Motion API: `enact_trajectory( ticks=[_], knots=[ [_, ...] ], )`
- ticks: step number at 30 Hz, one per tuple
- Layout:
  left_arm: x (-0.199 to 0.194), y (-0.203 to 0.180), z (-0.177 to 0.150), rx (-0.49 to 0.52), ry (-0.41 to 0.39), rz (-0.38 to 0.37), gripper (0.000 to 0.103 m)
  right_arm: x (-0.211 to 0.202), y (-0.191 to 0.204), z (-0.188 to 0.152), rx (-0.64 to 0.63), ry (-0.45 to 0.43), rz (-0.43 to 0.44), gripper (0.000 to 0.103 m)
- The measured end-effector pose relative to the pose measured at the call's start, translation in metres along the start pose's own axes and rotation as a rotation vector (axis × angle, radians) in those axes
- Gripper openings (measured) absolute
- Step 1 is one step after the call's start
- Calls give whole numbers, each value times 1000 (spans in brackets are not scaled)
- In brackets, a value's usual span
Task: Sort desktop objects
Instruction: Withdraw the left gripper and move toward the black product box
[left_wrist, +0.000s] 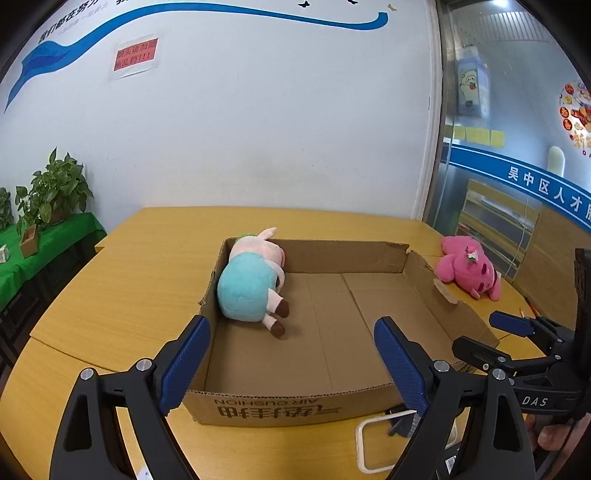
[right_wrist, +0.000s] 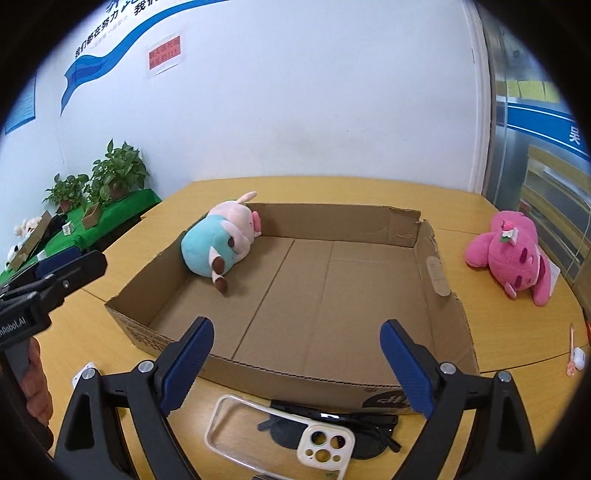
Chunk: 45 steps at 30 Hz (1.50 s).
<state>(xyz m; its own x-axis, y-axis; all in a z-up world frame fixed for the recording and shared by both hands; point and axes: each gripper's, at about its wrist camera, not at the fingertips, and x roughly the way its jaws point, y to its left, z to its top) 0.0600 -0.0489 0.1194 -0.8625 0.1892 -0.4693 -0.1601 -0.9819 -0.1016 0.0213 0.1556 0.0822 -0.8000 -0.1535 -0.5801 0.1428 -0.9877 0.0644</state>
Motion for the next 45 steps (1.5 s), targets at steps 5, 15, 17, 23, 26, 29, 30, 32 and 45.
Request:
enact_trajectory(
  ticks=[5, 15, 17, 23, 26, 29, 30, 32, 45],
  knots=[
    [-10, -6, -7, -6, -6, 7, 93, -2, 12, -2, -31, -14, 1, 92],
    [-17, -13, -9, -4, -13, 1, 93, -16, 16, -6, -22, -14, 9, 92],
    [-17, -15, -10, -8, -5, -11, 93, -18, 16, -7, -20, -16, 6, 92],
    [-18, -18, -13, -2, 20, -30, 93, -27, 17, -7, -30, -27, 1, 92],
    [-20, -19, -14, 5, 34, -62, 93, -31, 15, -6, -29, -36, 6, 92],
    [-23, -20, -12, 4, 30, -60, 93, -38, 11, -6, -26, -58, 12, 92],
    [-23, -20, -11, 7, 30, -60, 93, -40, 10, -6, -25, -61, 13, 92],
    [-24, -22, -9, 13, 29, -61, 93, -43, 8, -4, -25, -66, 12, 92],
    [-22, -32, -39, 20, 169, -192, 93, -68, -30, -47, -37, -4, 93, 92]
  ],
)
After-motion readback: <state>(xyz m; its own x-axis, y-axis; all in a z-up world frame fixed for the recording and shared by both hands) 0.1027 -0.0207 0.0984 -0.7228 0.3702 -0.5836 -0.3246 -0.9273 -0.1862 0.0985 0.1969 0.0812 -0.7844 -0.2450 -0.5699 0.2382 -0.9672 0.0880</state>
